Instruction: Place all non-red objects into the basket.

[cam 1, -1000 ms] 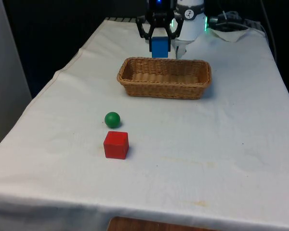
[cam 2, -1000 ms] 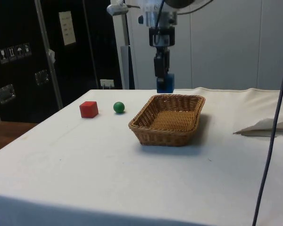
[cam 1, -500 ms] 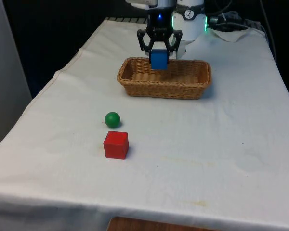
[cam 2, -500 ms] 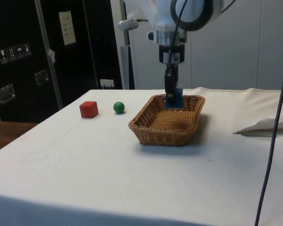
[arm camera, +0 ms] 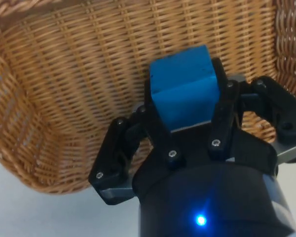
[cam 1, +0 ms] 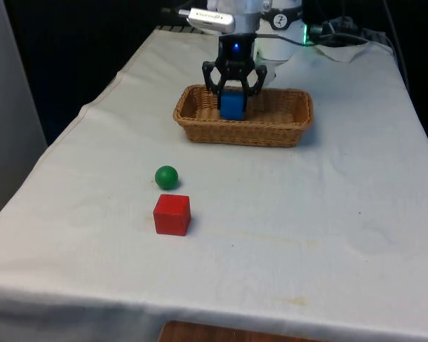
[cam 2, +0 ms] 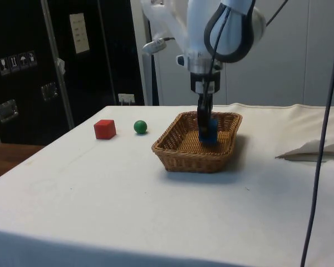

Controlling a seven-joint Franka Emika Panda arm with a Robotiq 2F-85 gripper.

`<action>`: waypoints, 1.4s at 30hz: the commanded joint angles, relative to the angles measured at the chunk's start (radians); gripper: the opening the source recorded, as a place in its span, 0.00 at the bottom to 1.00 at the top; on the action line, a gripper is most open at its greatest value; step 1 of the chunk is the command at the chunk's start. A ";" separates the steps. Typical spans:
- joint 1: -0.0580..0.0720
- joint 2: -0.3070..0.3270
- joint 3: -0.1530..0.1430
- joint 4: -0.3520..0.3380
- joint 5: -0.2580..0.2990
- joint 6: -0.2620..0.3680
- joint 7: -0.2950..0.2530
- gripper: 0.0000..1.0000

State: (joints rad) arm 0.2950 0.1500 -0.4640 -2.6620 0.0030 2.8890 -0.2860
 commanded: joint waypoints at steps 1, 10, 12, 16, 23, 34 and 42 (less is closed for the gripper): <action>-0.008 -0.013 0.020 -0.010 0.031 0.008 -0.020 0.03; -0.008 0.002 0.021 -0.008 0.032 0.019 -0.016 0.71; -0.008 0.003 0.021 -0.008 0.032 0.019 -0.016 0.90; -0.008 0.003 0.020 -0.008 0.032 0.019 -0.016 1.00; -0.003 -0.008 0.004 0.003 0.011 -0.001 -0.006 1.00; -0.001 -0.093 -0.015 0.021 -0.003 -0.080 -0.004 1.00; -0.004 -0.149 -0.024 0.059 -0.034 -0.163 0.010 1.00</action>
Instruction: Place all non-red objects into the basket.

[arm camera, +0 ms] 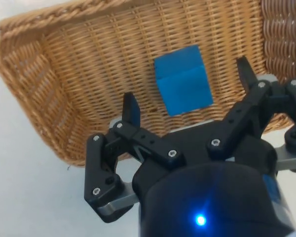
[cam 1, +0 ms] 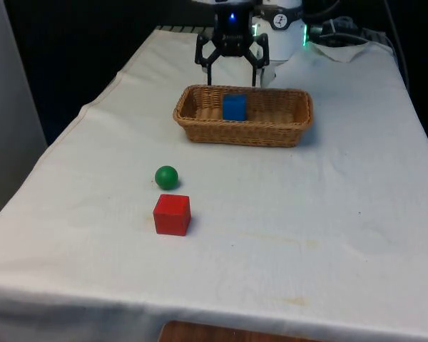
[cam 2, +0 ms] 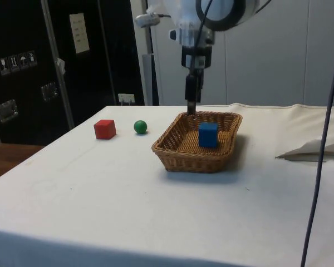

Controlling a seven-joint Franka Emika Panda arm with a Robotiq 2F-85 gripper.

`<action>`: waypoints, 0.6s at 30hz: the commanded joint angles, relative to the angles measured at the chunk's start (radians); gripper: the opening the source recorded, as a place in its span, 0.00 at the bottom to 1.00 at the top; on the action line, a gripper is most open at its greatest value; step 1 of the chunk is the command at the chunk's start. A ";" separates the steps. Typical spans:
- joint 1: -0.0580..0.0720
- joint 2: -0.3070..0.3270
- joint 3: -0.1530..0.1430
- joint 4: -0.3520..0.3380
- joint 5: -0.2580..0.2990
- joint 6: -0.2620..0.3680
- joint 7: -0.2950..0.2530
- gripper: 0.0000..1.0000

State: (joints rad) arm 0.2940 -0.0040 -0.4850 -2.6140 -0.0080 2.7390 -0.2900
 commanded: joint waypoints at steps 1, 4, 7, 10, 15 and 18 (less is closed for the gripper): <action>-0.004 -0.001 -0.003 0.016 -0.023 -0.023 0.014 1.00; -0.003 -0.011 -0.002 0.033 -0.020 -0.048 0.012 1.00; -0.002 -0.022 -0.001 0.069 -0.013 -0.094 0.009 1.00; 0.001 -0.025 0.002 0.111 -0.002 -0.139 0.004 1.00; 0.005 -0.020 0.007 0.156 0.016 -0.179 -0.004 1.00; 0.008 -0.009 0.009 0.190 0.031 -0.204 -0.012 1.00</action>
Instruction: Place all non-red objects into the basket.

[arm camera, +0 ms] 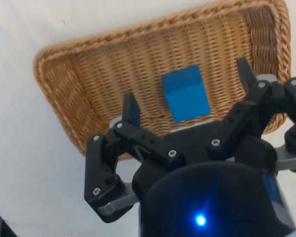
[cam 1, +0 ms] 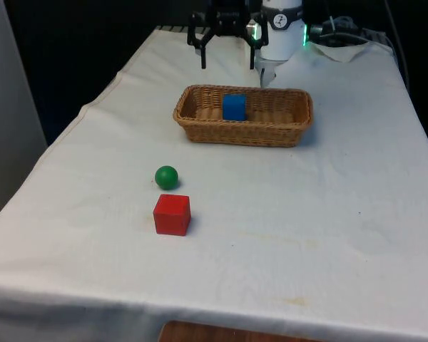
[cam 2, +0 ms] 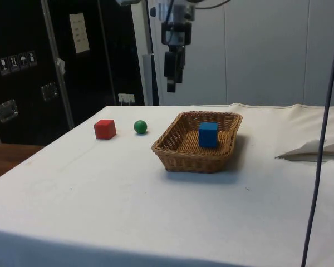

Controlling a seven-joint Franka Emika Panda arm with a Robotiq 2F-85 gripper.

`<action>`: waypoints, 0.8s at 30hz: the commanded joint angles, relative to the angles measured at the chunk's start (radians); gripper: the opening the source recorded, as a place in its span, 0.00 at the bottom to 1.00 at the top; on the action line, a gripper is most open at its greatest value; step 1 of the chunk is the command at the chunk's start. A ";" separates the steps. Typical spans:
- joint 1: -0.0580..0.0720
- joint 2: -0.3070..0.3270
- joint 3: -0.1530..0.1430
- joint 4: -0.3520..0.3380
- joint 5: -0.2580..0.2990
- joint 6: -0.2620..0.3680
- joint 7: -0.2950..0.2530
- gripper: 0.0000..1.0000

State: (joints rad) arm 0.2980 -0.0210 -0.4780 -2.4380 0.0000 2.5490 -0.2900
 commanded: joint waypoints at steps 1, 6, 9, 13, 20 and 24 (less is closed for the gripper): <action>0.005 0.012 0.003 0.025 0.028 -0.020 -0.014 1.00; 0.006 0.046 0.007 0.081 0.062 -0.046 -0.034 1.00; 0.004 0.086 0.008 0.128 0.102 -0.057 -0.062 1.00; 0.002 0.120 0.009 0.164 0.135 -0.064 -0.086 1.00; -0.005 0.212 0.008 0.242 0.223 -0.066 -0.151 1.00; -0.009 0.279 0.005 0.299 0.286 -0.068 -0.197 1.00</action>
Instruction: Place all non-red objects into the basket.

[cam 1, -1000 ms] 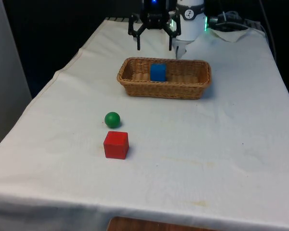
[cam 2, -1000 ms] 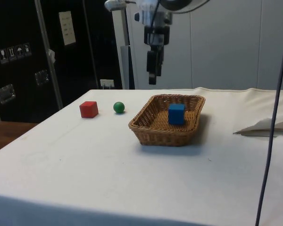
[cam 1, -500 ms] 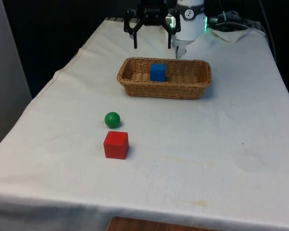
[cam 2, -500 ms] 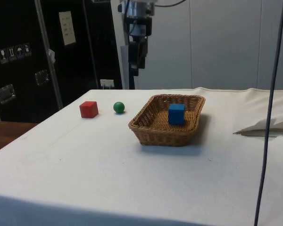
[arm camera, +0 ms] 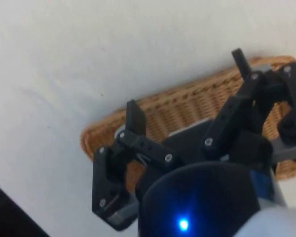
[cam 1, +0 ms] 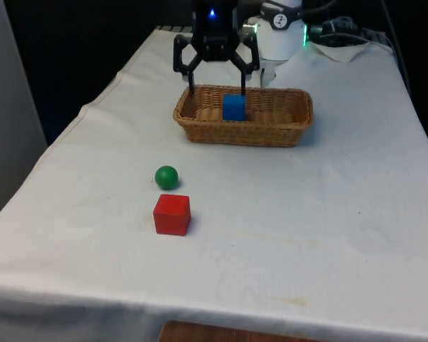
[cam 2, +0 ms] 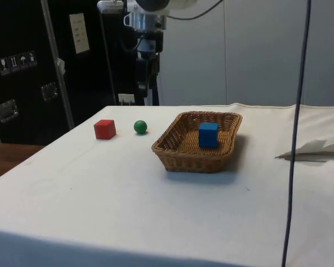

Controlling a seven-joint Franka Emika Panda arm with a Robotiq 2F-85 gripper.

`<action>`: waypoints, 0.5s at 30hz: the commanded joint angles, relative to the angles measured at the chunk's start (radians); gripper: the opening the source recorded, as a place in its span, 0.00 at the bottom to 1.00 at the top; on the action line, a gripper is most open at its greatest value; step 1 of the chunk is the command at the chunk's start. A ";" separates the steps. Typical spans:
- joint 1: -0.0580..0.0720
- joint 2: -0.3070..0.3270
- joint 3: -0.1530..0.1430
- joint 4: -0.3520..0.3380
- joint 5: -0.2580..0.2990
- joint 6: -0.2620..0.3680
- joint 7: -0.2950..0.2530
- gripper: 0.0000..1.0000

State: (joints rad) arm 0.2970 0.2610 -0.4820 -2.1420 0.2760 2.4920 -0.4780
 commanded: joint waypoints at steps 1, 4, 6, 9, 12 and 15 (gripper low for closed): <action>-0.009 0.012 0.009 0.016 0.023 -0.011 -0.018 1.00; -0.012 0.040 0.009 0.040 0.045 -0.012 -0.033 1.00; -0.016 0.071 0.009 0.066 0.067 -0.013 -0.049 1.00; -0.024 0.130 0.004 0.119 0.101 -0.017 -0.076 1.00; -0.025 0.157 -0.003 0.145 0.114 -0.023 -0.089 1.00; -0.029 0.215 -0.018 0.202 0.135 -0.038 -0.107 1.00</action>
State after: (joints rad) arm 0.2780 0.4670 -0.5070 -1.9520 0.4050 2.4640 -0.5770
